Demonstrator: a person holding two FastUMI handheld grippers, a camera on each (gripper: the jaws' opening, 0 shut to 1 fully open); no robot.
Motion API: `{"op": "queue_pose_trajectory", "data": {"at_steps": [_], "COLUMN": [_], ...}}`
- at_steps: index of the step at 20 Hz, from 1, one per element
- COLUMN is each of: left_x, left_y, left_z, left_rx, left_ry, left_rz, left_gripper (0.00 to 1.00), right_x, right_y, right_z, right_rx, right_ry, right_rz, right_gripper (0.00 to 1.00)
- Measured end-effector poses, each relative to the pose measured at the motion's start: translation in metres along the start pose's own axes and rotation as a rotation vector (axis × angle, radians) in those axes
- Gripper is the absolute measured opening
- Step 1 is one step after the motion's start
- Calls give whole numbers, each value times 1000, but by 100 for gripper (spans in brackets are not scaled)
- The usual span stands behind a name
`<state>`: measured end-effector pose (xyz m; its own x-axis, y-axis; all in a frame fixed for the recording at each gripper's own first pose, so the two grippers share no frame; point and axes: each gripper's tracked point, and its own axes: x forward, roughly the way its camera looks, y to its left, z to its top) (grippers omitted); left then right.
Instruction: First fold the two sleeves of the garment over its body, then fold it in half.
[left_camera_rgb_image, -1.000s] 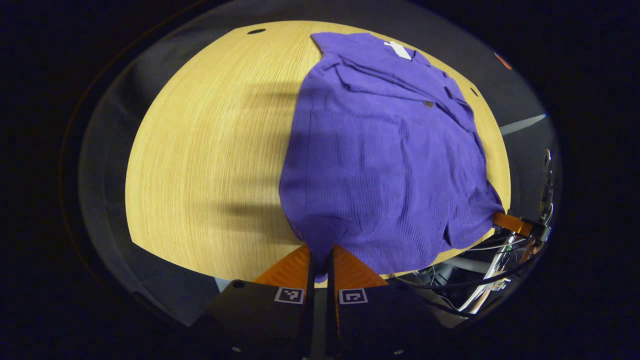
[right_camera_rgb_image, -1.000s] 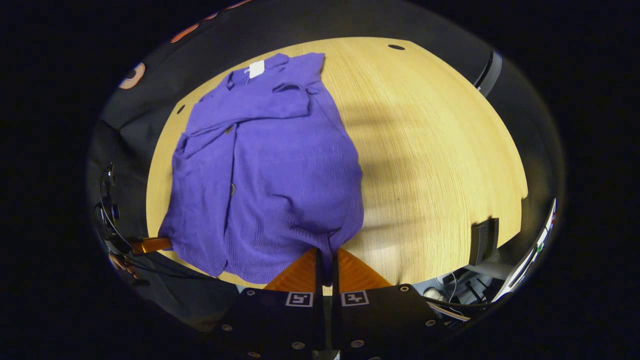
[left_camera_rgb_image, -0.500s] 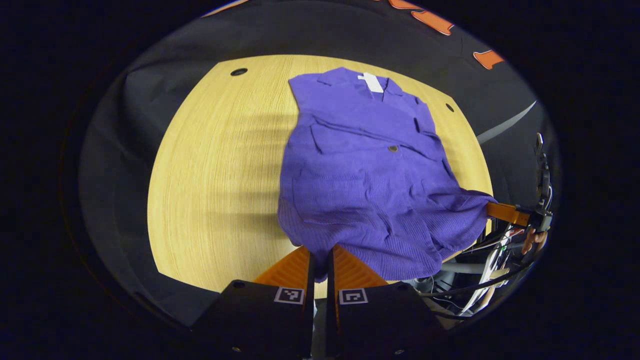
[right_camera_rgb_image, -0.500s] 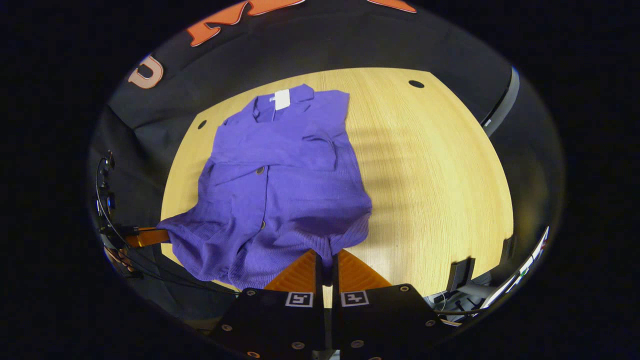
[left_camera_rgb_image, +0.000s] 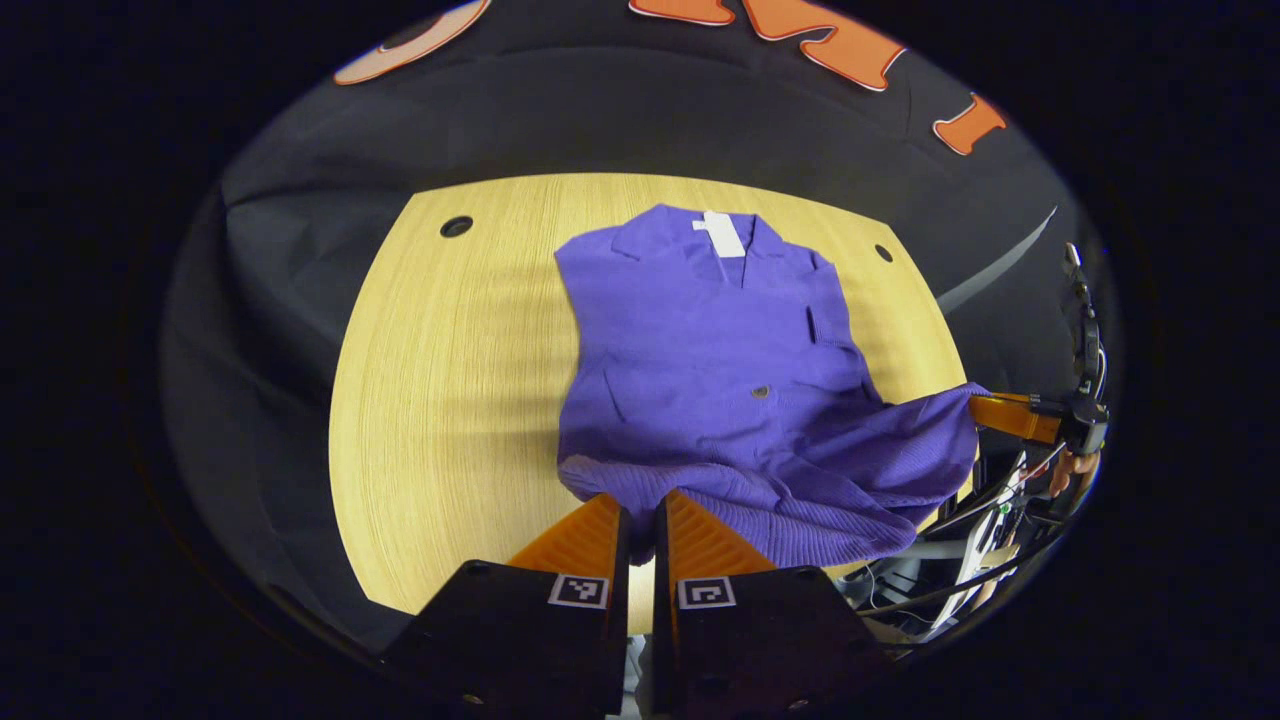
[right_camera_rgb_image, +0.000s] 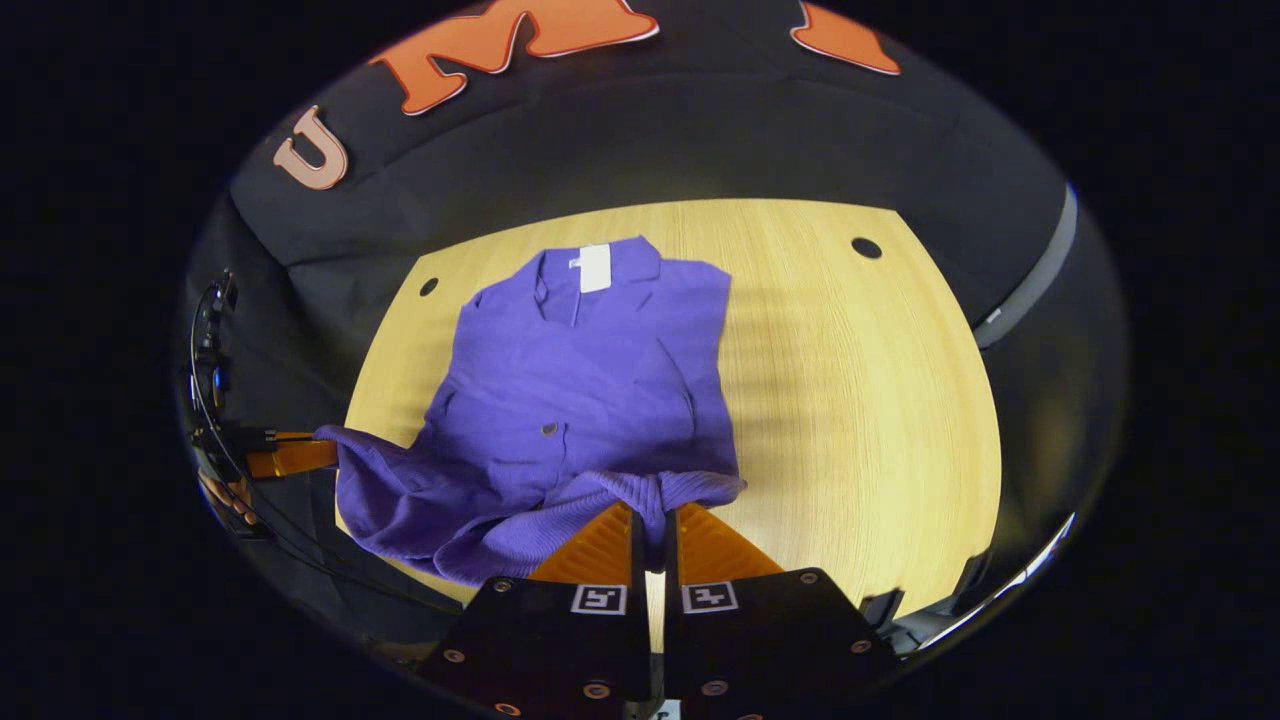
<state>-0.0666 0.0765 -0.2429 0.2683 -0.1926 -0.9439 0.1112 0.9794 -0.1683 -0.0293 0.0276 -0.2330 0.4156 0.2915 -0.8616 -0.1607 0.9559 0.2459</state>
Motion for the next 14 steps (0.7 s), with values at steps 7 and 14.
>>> {"op": "queue_pose_trajectory", "data": {"at_steps": [7,14], "left_x": [11,76], "left_y": [5,20], "left_z": [95,170], "left_rx": [-8,22], "left_ry": [-31,49], "left_rz": [52,145], "left_gripper": [11,11], "right_x": [31,110], "right_y": [3,-11], "right_z": [83,146], "right_rx": [-67,-85], "right_ry": [-4,89], "right_rz": [21,57], "right_gripper": [5,5]}}
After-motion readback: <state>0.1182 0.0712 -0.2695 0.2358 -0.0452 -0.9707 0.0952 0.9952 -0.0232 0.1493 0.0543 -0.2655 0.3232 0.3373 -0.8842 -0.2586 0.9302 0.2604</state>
